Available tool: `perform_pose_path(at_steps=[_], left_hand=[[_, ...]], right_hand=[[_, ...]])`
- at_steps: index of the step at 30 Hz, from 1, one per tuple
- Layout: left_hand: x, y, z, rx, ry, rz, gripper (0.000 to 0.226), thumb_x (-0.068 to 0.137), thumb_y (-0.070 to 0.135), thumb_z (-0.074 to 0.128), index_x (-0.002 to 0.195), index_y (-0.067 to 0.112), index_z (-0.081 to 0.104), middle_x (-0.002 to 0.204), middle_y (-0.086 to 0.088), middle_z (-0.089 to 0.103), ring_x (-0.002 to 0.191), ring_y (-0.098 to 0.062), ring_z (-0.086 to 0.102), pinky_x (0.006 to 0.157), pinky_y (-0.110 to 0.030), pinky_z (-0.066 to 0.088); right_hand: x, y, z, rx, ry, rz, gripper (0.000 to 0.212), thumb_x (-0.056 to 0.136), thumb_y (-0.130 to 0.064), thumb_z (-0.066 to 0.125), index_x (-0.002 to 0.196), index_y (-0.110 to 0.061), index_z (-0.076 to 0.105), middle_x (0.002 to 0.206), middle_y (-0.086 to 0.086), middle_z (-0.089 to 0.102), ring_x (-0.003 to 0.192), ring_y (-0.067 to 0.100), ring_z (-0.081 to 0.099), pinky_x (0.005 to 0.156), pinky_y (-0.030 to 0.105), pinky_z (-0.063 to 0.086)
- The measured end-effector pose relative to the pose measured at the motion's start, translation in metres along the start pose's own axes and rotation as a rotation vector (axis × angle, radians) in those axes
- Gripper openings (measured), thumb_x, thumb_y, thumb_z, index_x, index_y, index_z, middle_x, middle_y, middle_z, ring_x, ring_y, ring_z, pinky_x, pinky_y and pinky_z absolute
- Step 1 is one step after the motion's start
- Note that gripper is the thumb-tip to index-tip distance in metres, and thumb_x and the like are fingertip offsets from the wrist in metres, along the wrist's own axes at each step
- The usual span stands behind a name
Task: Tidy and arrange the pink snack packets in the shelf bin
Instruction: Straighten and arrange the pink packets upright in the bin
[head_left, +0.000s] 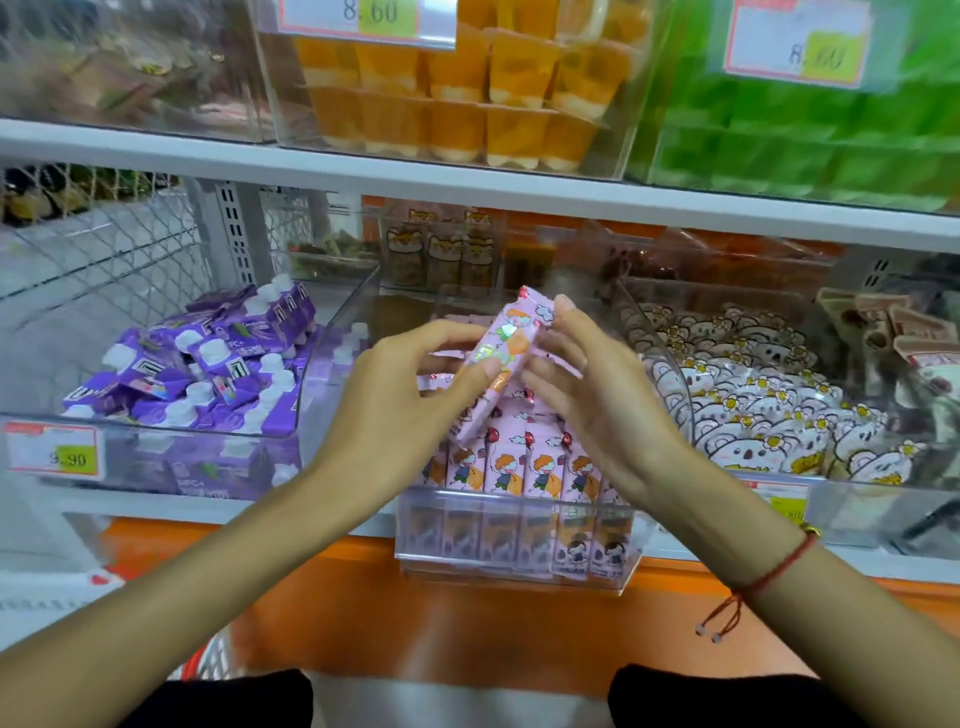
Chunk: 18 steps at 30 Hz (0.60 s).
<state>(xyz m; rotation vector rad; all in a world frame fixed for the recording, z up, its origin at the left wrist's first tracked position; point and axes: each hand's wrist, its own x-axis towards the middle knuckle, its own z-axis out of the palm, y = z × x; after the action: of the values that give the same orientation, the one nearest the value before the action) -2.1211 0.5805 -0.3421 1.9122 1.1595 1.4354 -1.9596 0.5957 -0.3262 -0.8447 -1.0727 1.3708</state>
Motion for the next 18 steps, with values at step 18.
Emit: perform_pose_path(at_steps=[18], left_hand=[[0.000, -0.006, 0.021, -0.072, -0.022, -0.062, 0.025, 0.091, 0.021, 0.062, 0.102, 0.037, 0.046, 0.108, 0.021, 0.060, 0.099, 0.009, 0.060, 0.079, -0.007, 0.046]], right_hand=[[0.000, 0.002, -0.005, -0.295, -0.044, -0.055, 0.029, 0.096, -0.018, 0.053, 0.123, -0.010, 0.060, 0.115, 0.005, 0.070, 0.109, 0.018, 0.064, 0.094, 0.029, 0.050]])
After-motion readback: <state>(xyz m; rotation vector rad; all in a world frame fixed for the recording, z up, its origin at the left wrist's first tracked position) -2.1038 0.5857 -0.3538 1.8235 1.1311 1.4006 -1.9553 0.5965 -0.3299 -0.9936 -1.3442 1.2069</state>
